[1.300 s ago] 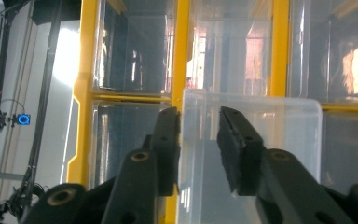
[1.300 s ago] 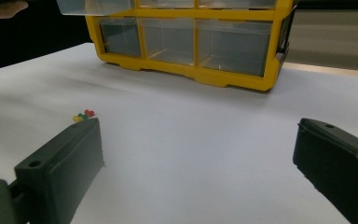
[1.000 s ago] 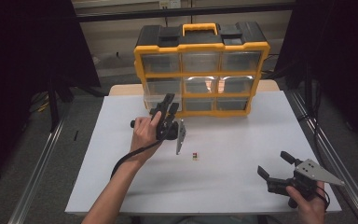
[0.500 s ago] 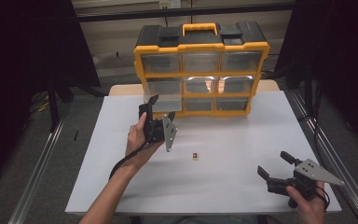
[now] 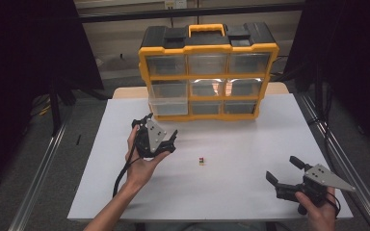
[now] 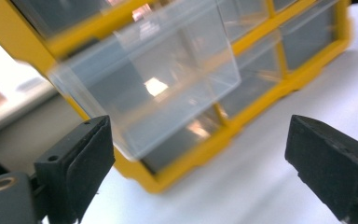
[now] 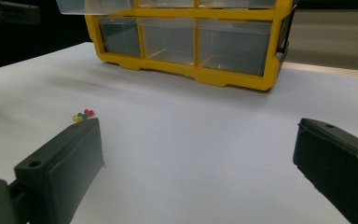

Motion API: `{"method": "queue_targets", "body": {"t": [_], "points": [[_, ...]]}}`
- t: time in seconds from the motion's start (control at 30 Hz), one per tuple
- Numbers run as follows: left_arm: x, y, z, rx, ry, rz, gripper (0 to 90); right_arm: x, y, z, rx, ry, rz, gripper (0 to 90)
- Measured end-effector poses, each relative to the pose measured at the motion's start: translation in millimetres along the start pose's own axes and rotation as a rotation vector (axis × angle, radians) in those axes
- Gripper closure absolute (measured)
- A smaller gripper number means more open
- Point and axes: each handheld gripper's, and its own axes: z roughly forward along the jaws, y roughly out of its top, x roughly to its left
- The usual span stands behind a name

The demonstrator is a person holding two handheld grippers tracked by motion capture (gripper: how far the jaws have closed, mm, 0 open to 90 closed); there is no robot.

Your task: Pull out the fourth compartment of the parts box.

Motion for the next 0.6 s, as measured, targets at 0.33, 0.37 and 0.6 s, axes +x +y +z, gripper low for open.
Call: {"method": "queue_targets", "body": {"t": [0.33, 0.37, 0.6], "points": [[4.8, -22.4, -9.5, -0.031, -0.141, -0.279, 5.6, 0.0, -0.1, 0.1, 0.0, 0.001, -0.001, 1.2], [4.2, -24.5, -11.2, -0.029, -0.148, -0.296, 5.1, -0.1, -0.1, -0.2, -0.001, 0.003, -0.002, 1.2], [5.4, -49.5, -22.8, -0.026, -0.229, -0.383, 2.4, 0.0, 0.1, -0.4, -0.003, 0.005, -0.005, 1.2]]}}
